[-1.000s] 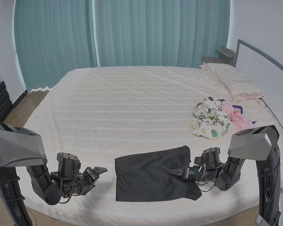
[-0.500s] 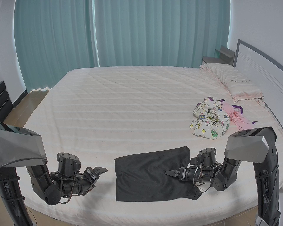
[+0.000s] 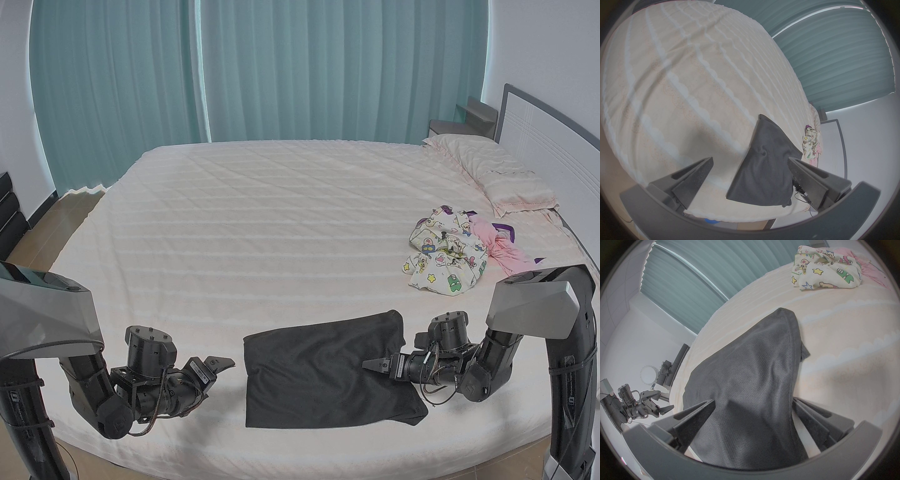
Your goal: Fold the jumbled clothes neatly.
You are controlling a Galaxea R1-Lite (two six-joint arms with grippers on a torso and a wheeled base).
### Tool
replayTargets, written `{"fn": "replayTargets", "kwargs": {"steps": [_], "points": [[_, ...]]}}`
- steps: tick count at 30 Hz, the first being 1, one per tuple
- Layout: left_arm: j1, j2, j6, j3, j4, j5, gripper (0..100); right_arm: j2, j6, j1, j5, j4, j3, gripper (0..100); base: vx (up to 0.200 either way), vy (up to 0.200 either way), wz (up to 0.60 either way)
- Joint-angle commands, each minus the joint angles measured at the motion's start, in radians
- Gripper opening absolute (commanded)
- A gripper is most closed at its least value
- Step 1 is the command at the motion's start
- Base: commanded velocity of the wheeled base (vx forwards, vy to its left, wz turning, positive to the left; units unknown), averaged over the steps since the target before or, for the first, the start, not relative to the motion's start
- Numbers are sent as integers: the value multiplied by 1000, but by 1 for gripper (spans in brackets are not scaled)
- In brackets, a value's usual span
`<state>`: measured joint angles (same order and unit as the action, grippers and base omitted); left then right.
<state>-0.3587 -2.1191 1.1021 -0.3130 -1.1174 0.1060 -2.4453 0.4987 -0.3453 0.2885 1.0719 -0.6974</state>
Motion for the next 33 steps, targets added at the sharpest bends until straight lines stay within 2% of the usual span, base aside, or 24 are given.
{"fn": "replayTargets", "kwargs": {"steps": [1, 16, 19, 22, 25, 29, 33], "points": [[0, 1, 1, 3, -1, 0, 100, 20, -3, 3, -8, 0, 10, 100, 0, 0, 0], [-3, -4, -4, 3, -1, 1, 100, 97, 3, 98, -20, 42, 128, 100, 0, 0, 0], [-36, -31, -79, -6, -2, 1, 100, 167, 41, 140, -20, 63, 228, 100, 0, 0, 0], [-54, -85, -231, -28, -2, -6, 100, 193, 126, 141, -26, 77, 294, 100, 0, 0, 0], [-72, -130, -352, -86, -1, -40, 100, 183, 215, 143, -42, 161, 340, 100, 0, 0, 0], [-106, -165, -389, -189, 33, -71, 100, 166, 238, 140, -42, 296, 406, 100, 0, 0, 0], [-126, -199, -401, -247, 61, -71, 100, 163, 238, 134, -42, 350, 434, 100, 0, 0, 0]]}}
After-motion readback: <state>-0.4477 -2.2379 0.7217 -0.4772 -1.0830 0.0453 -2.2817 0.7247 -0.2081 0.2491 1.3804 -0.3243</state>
